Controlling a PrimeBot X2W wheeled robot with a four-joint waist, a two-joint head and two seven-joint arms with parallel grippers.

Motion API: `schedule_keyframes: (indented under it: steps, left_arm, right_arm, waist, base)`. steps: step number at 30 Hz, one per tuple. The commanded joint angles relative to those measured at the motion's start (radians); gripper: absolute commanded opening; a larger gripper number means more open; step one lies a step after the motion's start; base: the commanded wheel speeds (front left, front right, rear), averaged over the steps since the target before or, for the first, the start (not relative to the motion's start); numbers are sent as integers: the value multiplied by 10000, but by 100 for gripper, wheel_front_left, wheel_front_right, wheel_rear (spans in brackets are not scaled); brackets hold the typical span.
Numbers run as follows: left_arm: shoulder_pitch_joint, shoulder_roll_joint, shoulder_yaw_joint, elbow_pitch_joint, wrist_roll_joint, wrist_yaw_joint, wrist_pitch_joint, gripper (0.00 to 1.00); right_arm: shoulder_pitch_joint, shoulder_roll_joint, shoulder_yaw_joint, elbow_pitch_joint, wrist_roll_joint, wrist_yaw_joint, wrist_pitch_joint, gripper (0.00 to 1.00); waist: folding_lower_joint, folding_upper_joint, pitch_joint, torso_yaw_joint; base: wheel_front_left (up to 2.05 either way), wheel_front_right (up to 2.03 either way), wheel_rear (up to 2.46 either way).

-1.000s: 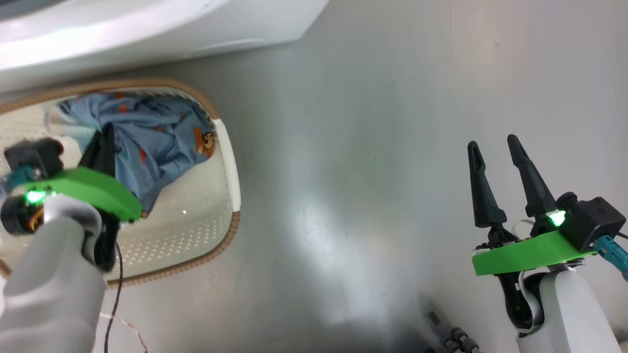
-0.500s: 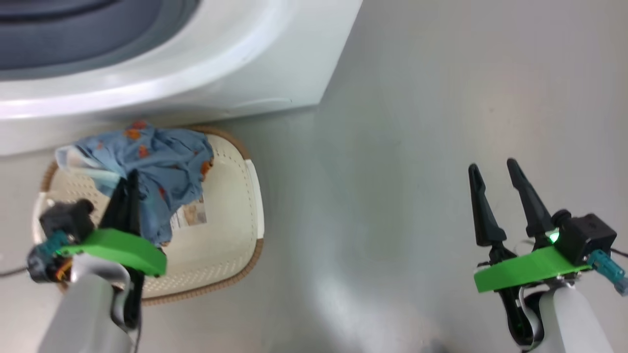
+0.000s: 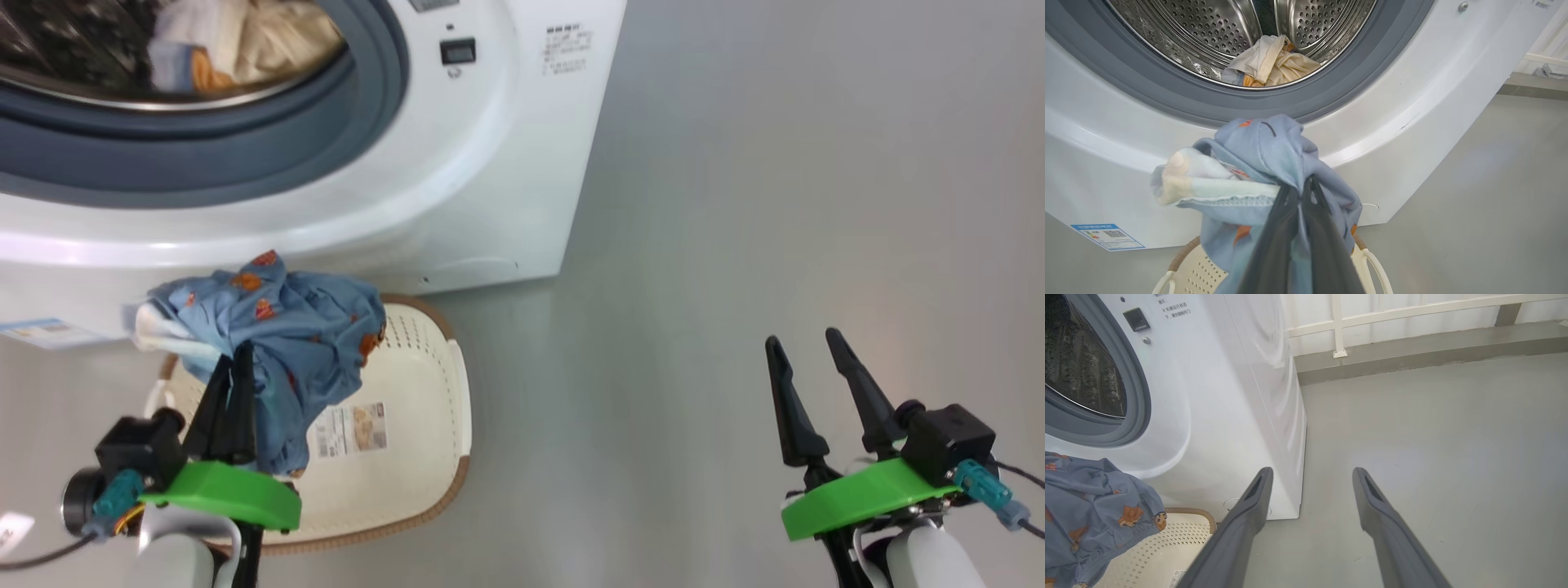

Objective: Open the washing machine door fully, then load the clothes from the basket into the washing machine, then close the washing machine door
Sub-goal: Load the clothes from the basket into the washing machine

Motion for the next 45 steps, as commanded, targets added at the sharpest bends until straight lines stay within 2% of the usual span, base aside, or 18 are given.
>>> schedule_keyframes:
  steps: [1, 12, 21, 45]
  left_arm:
    - [264, 177, 440, -436, 197, 90, -93, 0]
    - [1649, -145, 1134, -2369, 1135, 254, -93, 0]
    - [2747, -376, 1573, -3362, 1347, 332, -93, 0]
    - [4394, -574, 1853, -4299, 1516, 739, -93, 0]
  right_arm:
    - [223, -26, 224, -170, -212, 29, -48, 100]
    - [667, -58, 82, -201, -473, 29, -48, 100]
    - [867, -105, 161, -259, -645, 29, -48, 100]
    - [1458, -119, 116, -210, -714, 29, -47, 100]
  waist:
    - [0, 0, -756, 239]
    - [0, 0, -1771, 236]
    - [0, 0, -2457, 85]
    - [0, 0, -3670, 213]
  base:
    - [0, 0, 0]
    - [0, 0, 0]
    - [0, 0, 0]
    - [0, 0, 0]
